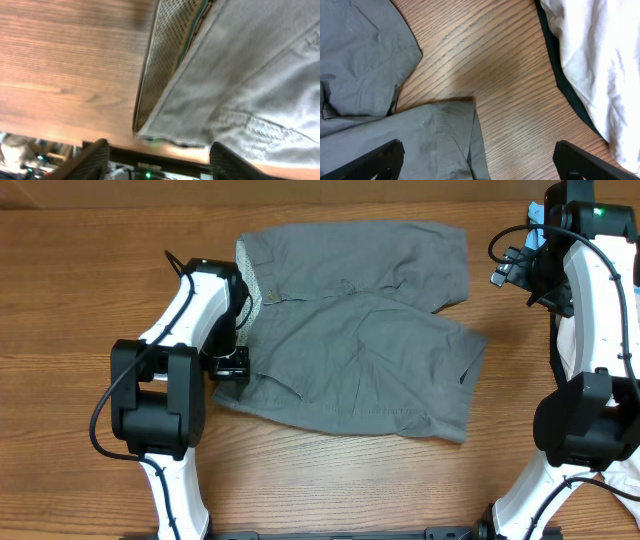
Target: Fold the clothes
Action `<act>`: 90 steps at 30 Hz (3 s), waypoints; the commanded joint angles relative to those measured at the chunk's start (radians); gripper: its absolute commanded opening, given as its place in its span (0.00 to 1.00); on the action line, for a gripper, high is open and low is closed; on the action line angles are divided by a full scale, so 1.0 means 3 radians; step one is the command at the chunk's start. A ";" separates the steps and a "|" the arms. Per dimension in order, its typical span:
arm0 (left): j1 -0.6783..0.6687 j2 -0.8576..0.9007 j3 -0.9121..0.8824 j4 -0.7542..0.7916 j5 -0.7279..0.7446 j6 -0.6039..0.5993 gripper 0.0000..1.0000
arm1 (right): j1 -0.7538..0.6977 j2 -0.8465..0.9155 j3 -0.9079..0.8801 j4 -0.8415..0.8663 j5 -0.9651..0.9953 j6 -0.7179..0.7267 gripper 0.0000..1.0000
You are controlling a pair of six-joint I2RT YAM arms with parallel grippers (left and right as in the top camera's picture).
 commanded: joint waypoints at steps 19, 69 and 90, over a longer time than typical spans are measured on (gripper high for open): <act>-0.0137 -0.0134 0.0683 -0.0037 0.0694 0.0043 0.62 | 0.0000 -0.0004 0.0014 0.0006 -0.0001 0.0015 1.00; -0.0294 -0.1087 0.0168 0.0882 0.0750 0.0192 0.89 | -0.0450 -0.0004 -0.0688 0.0019 -0.1274 -0.0235 0.70; -0.0295 -0.1139 0.0174 0.1085 0.0754 0.0189 1.00 | -0.0535 -0.0004 -0.2154 0.1706 -0.2188 -0.0805 0.57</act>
